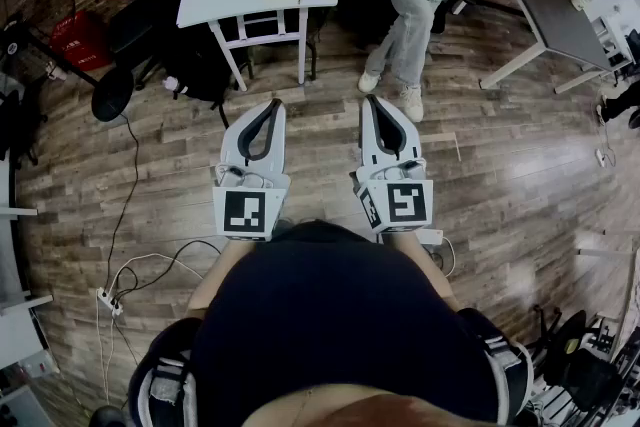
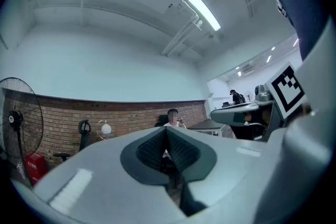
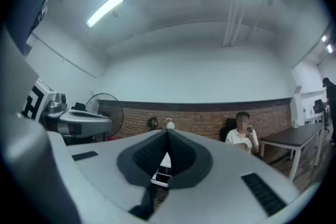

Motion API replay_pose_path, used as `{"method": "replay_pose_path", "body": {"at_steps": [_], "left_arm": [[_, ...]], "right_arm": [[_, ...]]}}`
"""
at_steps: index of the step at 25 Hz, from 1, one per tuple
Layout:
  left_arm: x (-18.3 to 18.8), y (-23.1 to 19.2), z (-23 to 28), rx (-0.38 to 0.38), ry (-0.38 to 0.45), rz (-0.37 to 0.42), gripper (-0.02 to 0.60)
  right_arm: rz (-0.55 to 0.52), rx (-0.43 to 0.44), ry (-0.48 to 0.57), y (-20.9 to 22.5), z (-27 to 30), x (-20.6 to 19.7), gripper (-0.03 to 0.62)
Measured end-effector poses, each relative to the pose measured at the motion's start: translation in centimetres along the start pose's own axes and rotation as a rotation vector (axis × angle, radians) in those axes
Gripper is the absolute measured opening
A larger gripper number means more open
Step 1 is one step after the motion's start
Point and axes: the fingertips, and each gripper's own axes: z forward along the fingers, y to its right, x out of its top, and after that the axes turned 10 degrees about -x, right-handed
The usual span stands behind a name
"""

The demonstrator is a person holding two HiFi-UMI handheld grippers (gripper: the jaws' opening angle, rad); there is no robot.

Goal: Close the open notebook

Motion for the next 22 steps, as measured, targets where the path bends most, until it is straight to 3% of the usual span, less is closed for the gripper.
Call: {"method": "replay_pose_path", "body": {"at_steps": [10,18,22], "left_arm": [[0.3,0.1,-0.2,0.019,0.013,0.001,0.006],[-0.7,-1.9,1.8,0.04,0.001,0.003,0.006],[-1.6,-4.2,4.3,0.034,-0.004,0.001,0.006]], "right_arm": [[0.0,0.006,0.026,-0.2,-0.2,0.7,0.012],[0.054,0.039,-0.007,0.2,2.8,-1.4,0.016],[0.053,0.038,-0.006,0.4,6.1,-2.0,0.066]]}}
